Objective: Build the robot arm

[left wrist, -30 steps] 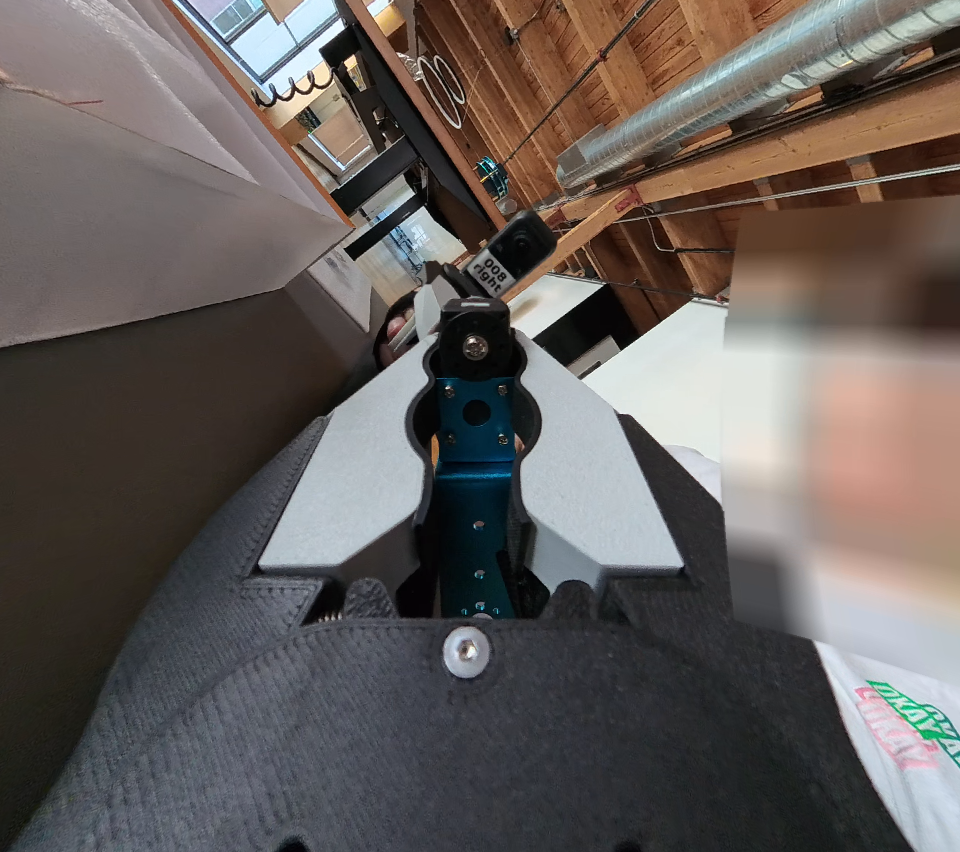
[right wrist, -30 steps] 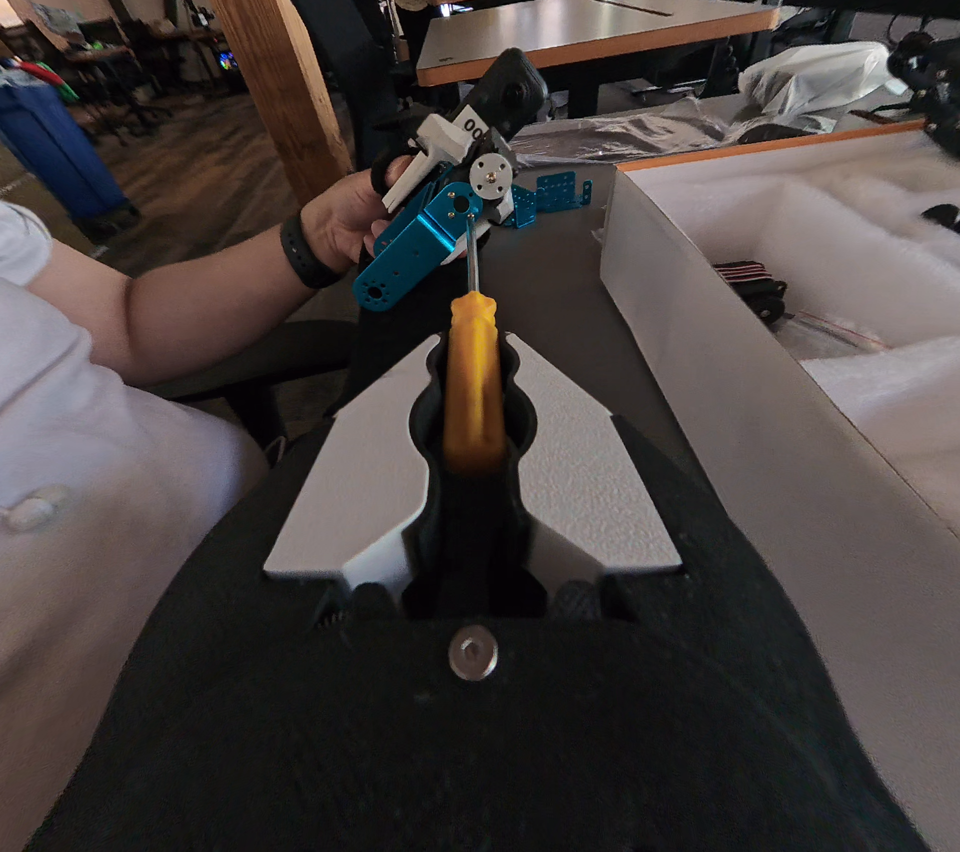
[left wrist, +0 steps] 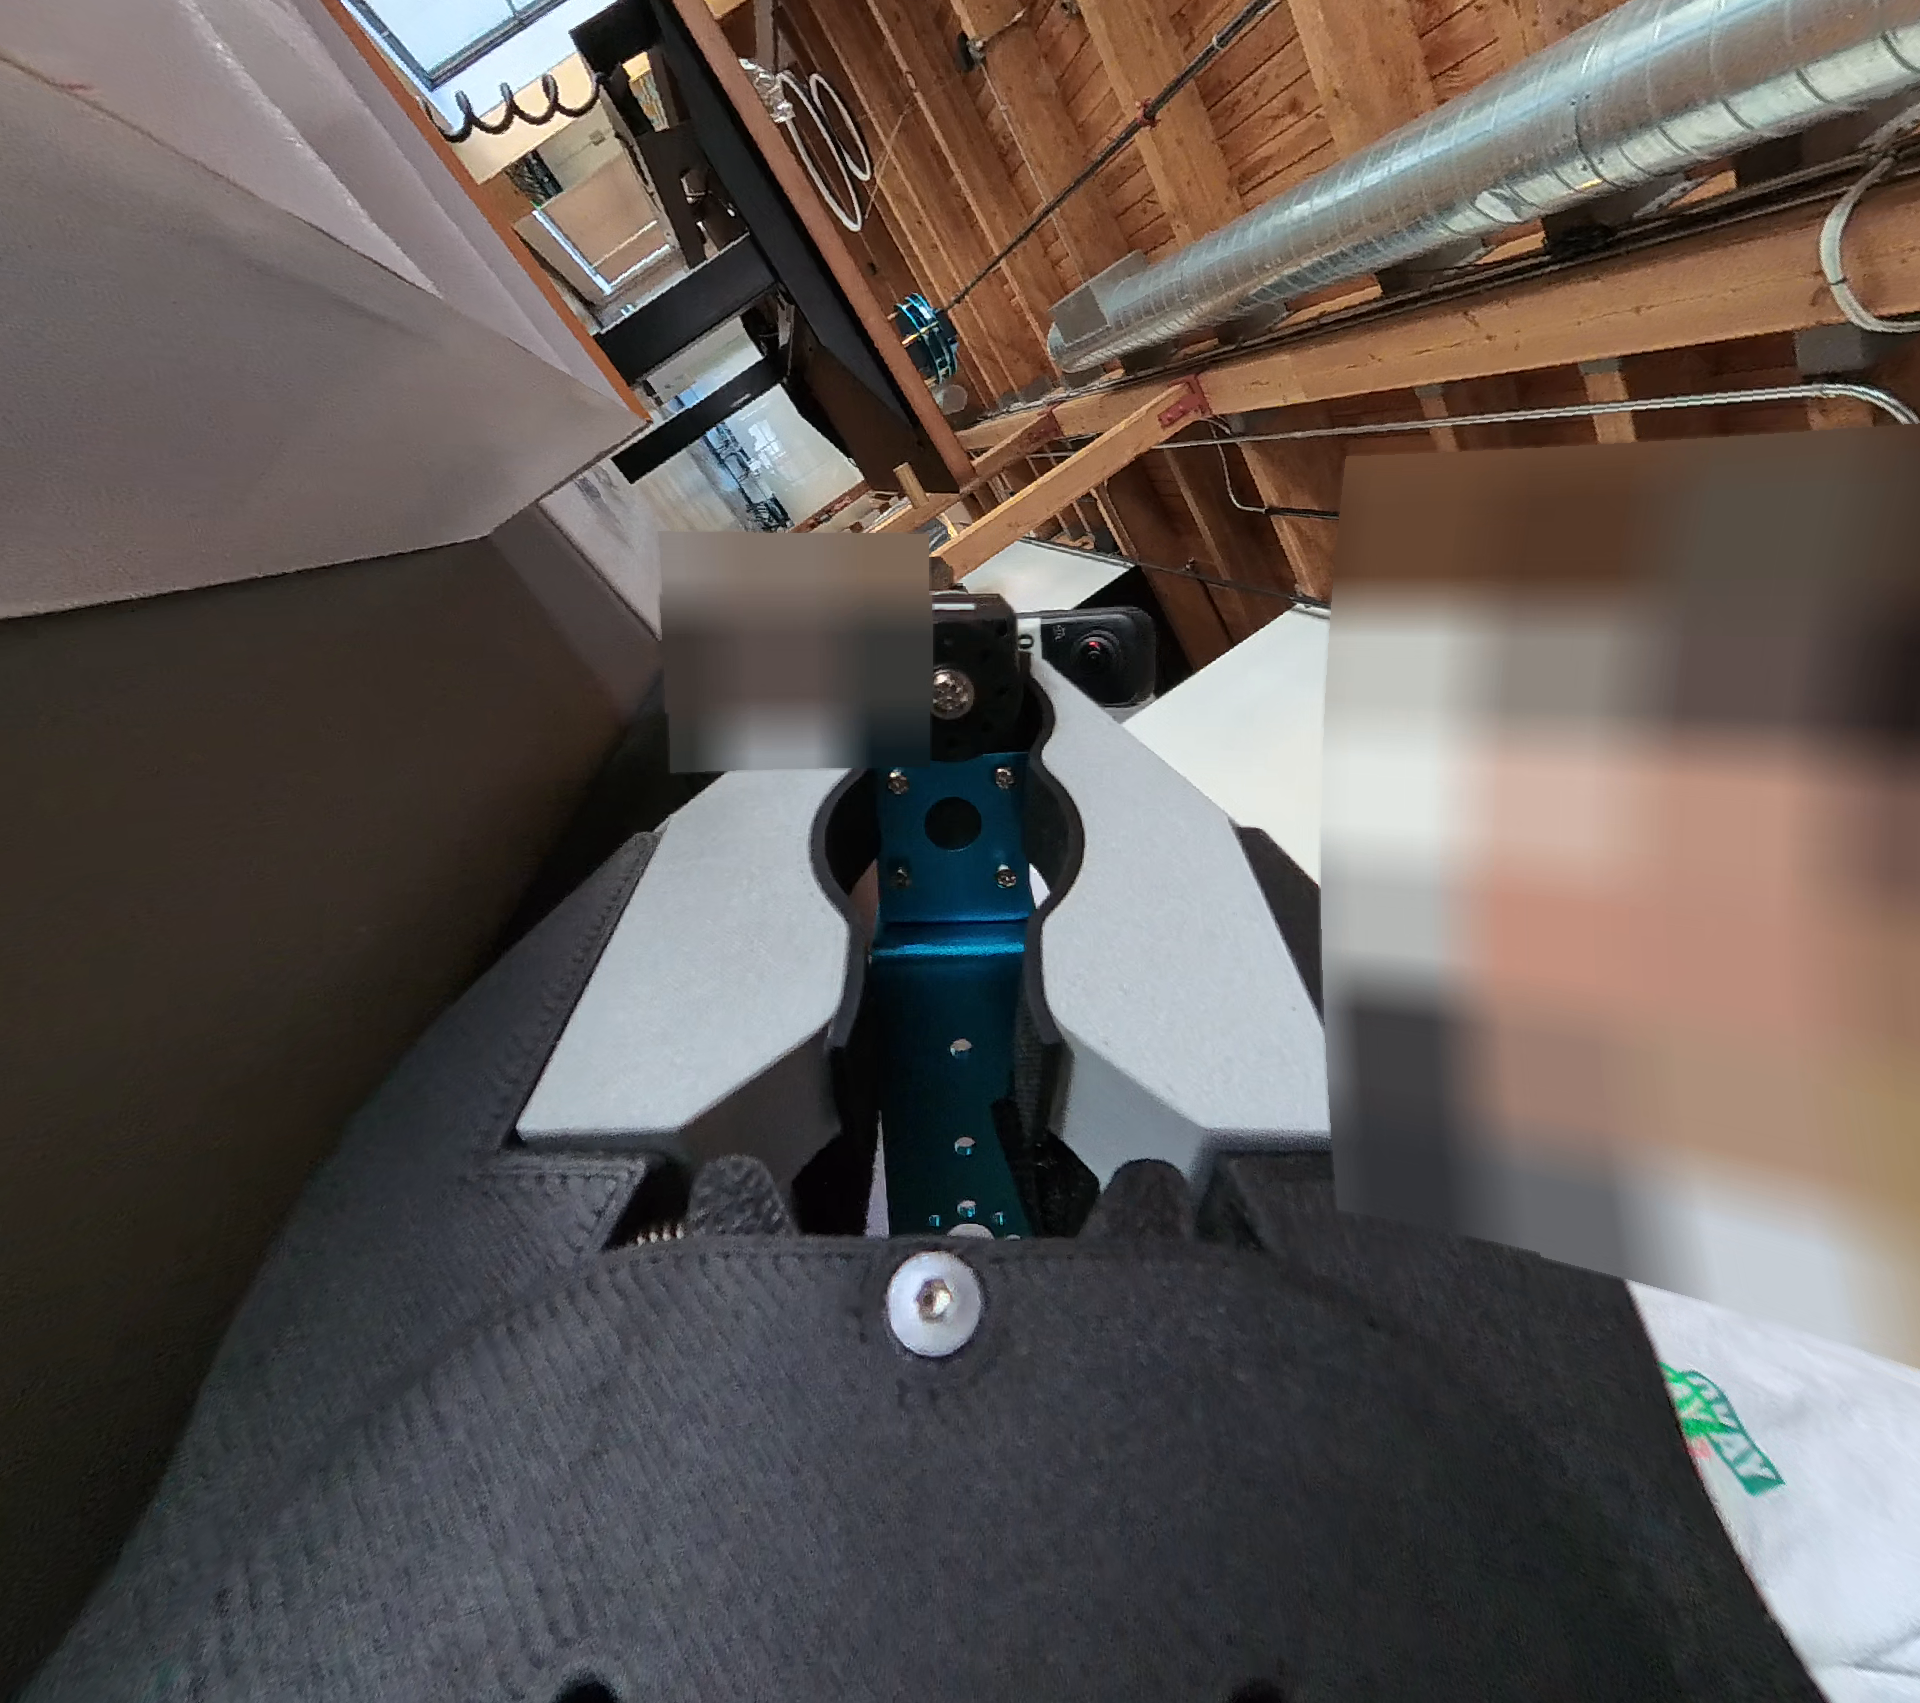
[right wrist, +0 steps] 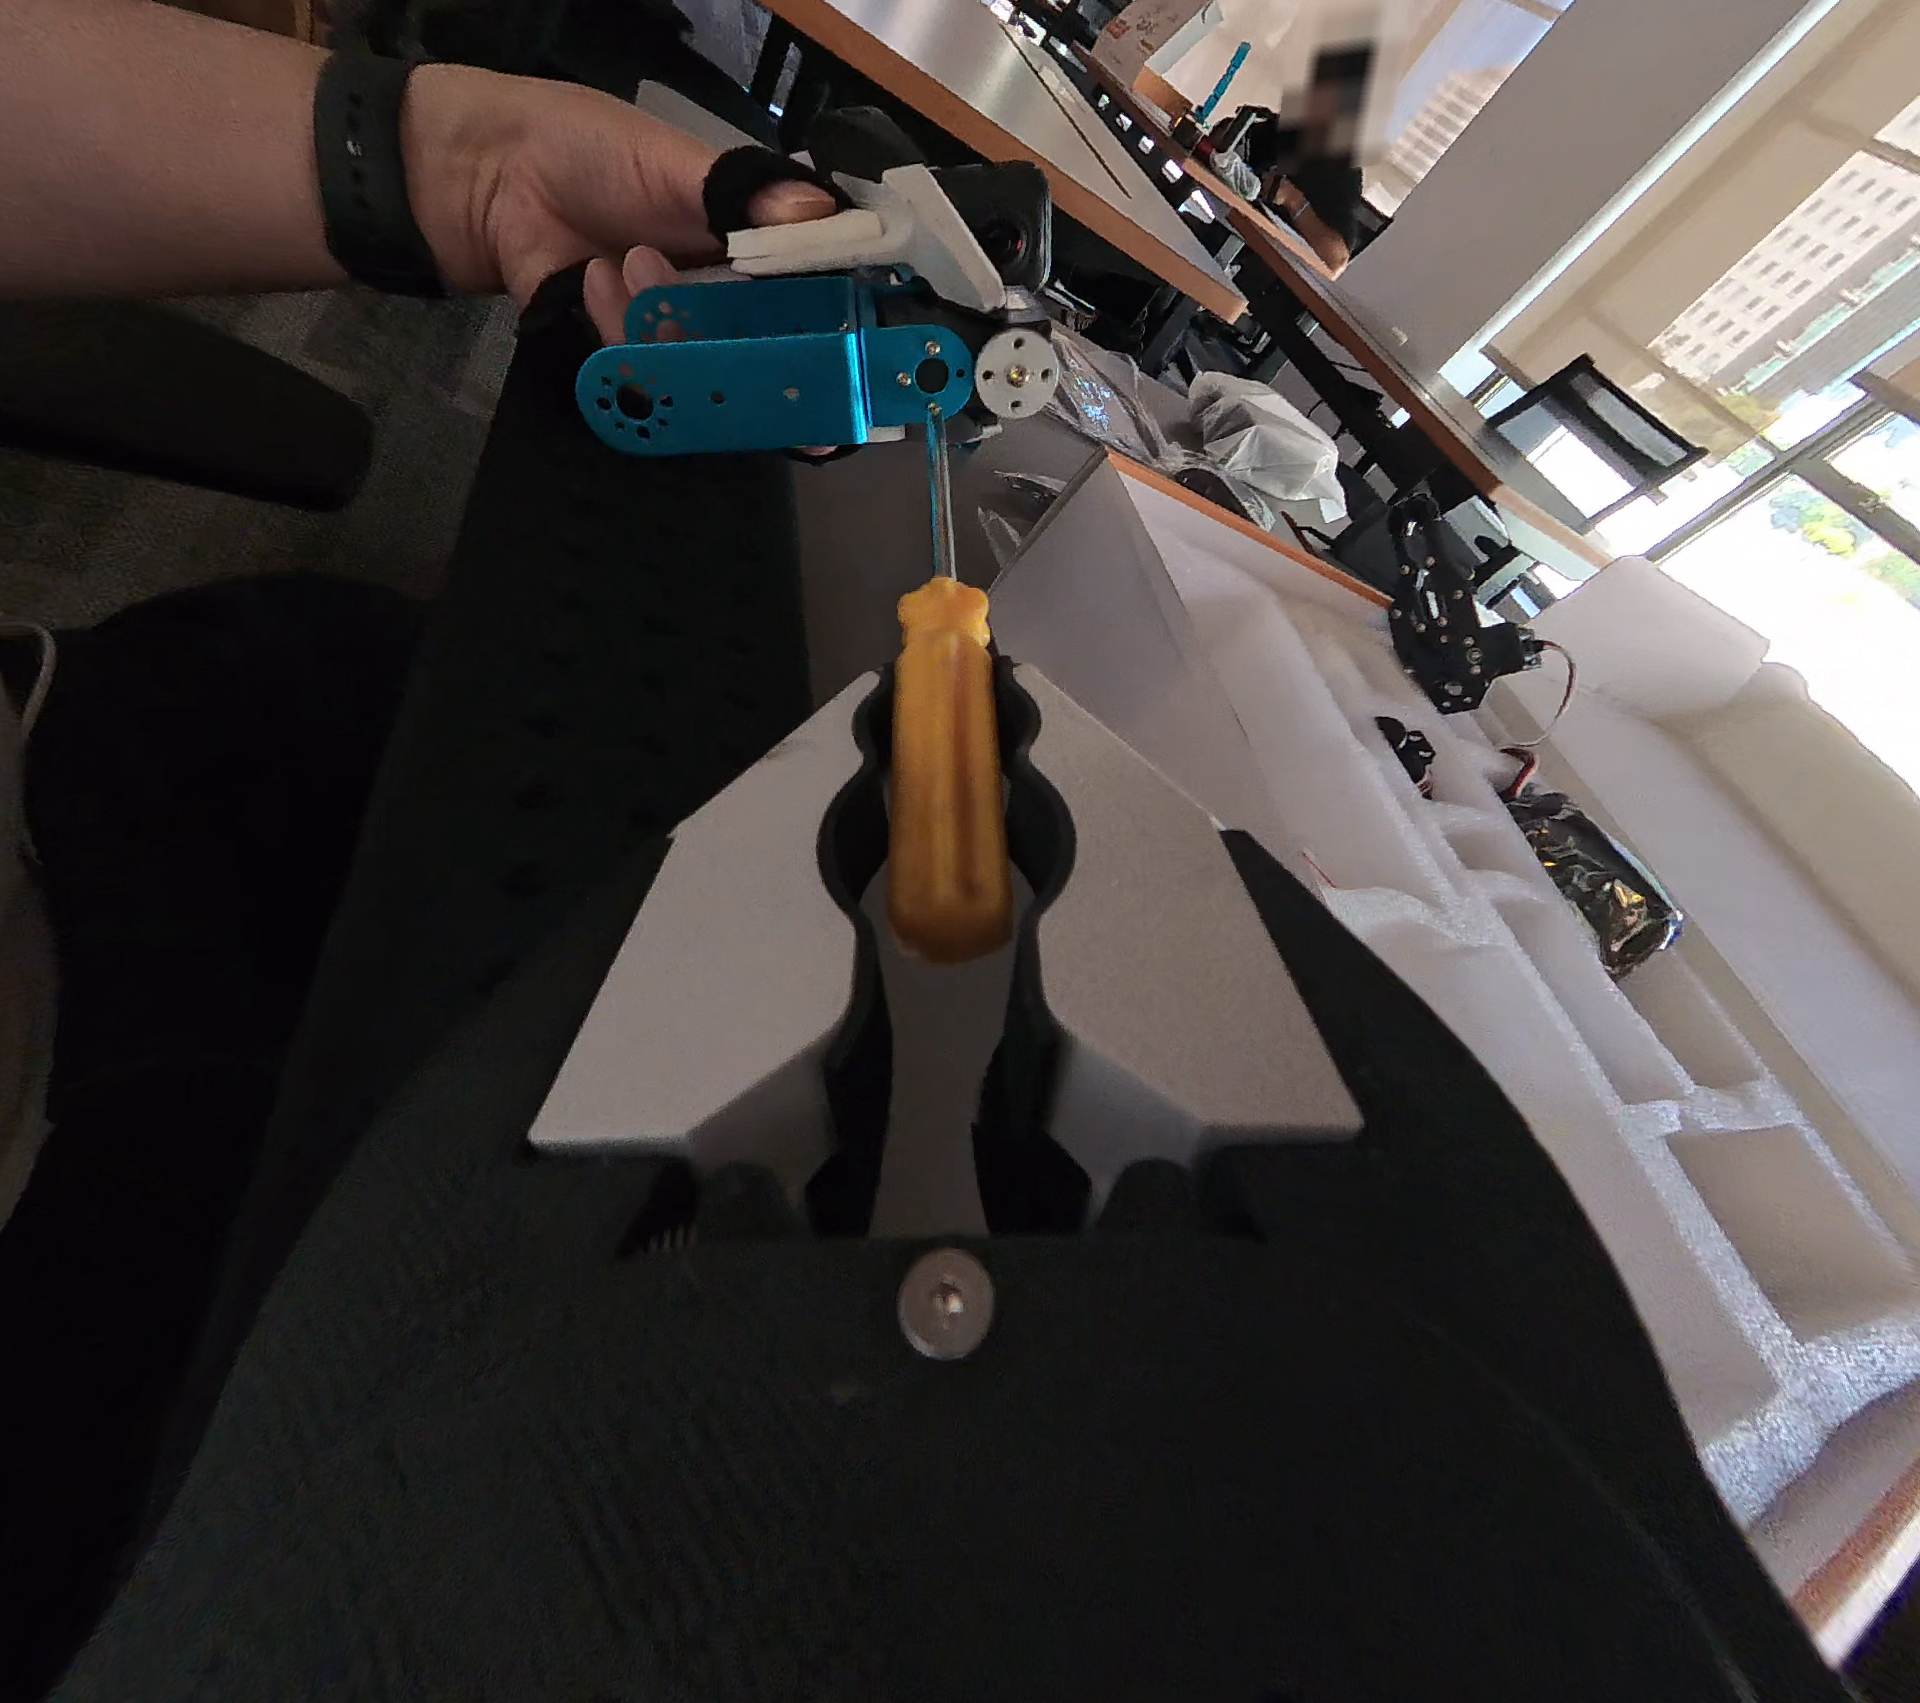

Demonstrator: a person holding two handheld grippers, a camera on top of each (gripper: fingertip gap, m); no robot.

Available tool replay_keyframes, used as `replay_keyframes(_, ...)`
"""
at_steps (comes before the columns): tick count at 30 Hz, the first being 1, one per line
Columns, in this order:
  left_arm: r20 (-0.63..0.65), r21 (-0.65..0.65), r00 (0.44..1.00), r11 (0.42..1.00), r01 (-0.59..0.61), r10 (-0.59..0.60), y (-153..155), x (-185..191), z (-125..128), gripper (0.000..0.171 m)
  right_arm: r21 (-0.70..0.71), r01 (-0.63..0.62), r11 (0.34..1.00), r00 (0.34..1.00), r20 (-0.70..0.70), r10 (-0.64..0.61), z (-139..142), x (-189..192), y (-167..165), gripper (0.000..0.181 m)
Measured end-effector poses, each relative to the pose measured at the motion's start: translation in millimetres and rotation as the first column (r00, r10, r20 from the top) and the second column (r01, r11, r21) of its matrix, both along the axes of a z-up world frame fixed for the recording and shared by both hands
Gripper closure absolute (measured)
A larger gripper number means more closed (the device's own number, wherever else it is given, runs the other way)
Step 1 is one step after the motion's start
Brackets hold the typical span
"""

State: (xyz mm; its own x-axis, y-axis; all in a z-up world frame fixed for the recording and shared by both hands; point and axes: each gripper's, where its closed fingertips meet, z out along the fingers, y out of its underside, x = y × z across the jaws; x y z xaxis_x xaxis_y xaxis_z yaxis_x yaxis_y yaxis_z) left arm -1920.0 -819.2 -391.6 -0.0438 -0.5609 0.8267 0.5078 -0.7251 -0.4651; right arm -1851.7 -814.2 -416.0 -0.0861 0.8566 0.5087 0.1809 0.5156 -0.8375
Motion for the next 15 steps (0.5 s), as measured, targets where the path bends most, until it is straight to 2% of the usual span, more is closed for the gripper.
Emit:
replay_keyframes(4,0.001,0.002,1.0,1.0,0.011,-0.011,-1.0,0.8,-0.1,0.15,-0.061,-0.018,0.998,1.0,0.007,0.018,-0.9,0.8,-0.6,0.165)
replay_keyframes(9,0.014,-0.016,1.0,1.0,0.022,-0.022,-0.6,1.0,-1.3,0.15,0.037,-0.017,0.999,1.0,0.006,0.017,0.4,1.1,-1.5,0.165)
replay_keyframes(15,-0.01,0.007,1.0,1.0,0.002,-0.002,-1.1,1.2,-0.9,0.15,-0.175,-0.021,0.984,0.999,0.031,0.027,-2.9,1.1,-2.0,0.164)
